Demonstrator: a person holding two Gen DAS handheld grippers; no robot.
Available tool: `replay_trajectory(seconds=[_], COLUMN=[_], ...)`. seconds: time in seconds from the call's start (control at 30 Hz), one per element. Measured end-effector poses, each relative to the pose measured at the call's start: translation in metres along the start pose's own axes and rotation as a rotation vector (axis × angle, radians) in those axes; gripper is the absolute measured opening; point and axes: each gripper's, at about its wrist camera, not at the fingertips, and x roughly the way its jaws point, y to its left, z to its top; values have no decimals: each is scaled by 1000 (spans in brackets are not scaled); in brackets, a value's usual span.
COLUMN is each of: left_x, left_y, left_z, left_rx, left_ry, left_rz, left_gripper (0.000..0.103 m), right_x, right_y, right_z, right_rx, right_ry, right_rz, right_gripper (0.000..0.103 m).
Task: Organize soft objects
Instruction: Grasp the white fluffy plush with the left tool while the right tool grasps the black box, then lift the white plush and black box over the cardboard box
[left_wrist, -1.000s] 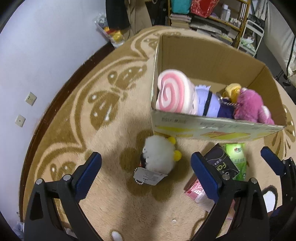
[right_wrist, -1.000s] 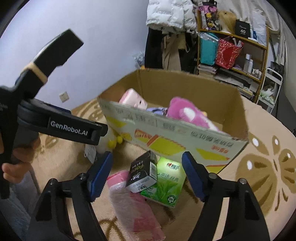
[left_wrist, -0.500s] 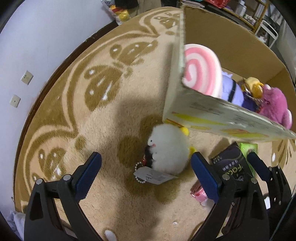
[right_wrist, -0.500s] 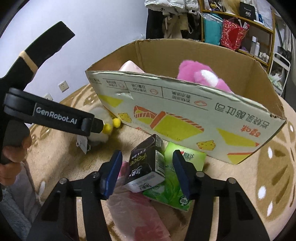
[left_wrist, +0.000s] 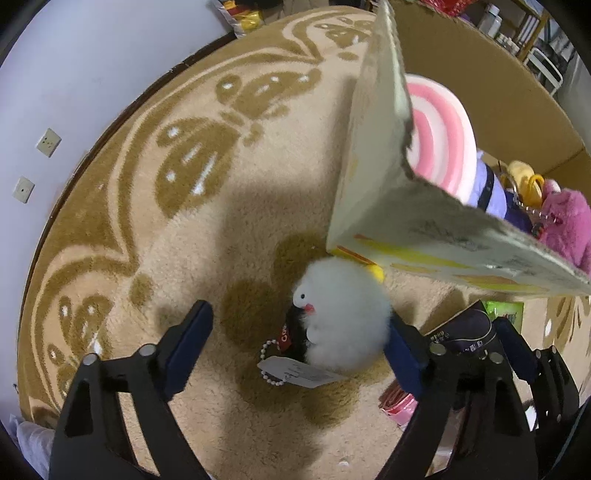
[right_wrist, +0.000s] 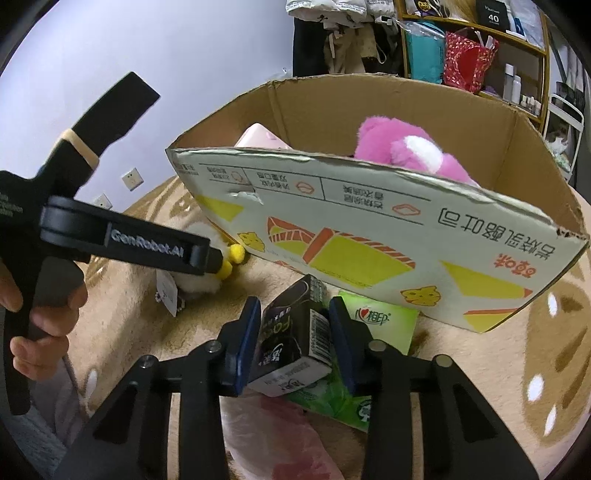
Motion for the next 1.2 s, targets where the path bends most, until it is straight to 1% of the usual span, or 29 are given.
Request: replay_trajectory(seconds=[0.07,0.1,0.17,0.2,0.27,0.3,0.4,0.53,0.6,0.7,0.8,0.93,1.1,1.2], left_x=[1,2,4,4,1,0,-6,-10,-14,-24,-31,-41,-59,-66], left_y=[-2,-3,-4,-5,-8,-7,-15,-23,-29,-33,-37,-35,-26,-25], left_z=[-2,-2,-1,-2,-4,-6,-14,-20,-24,-28,-34,-42,-44,-41], left_rx=[9,12,18,20,34,41,74,109,117,132,136,141,109,109], left_ry=[5,6,6,4,-5,-8,-23,-40,-53,-85,-100,-140,-186,-204], left_rz=[-5,-12,-43,-55,-69,-63,-38,-16,-19,-13,-6,26,-7,-8], left_gripper=[74,71,54,50,37,36,33,32,32,32,32,32,32,32], right_x=[0,0,1,1,5,6,5,-3,-8,-15,-22,-28,-41,-47], right_y=[1,-1,-2,-2,-1,0,0,2,7,5,4,4,1,-1], right_z=[0,1,2,2,2,0,2,6,5,6,5,3,0,-2], right_rx=[2,4,9,9,5,5,5,-5,-1,11,20,30,44,49], right_ry=[-1,-1,3,7,27,25,14,-22,-34,-47,-60,-69,-89,-99], right_rz=[3,7,24,28,28,22,9,-8,-11,-11,-18,-19,-34,-44], right_gripper=[40,37,32,30,28,27,24,24,23,23,23,23,23,23])
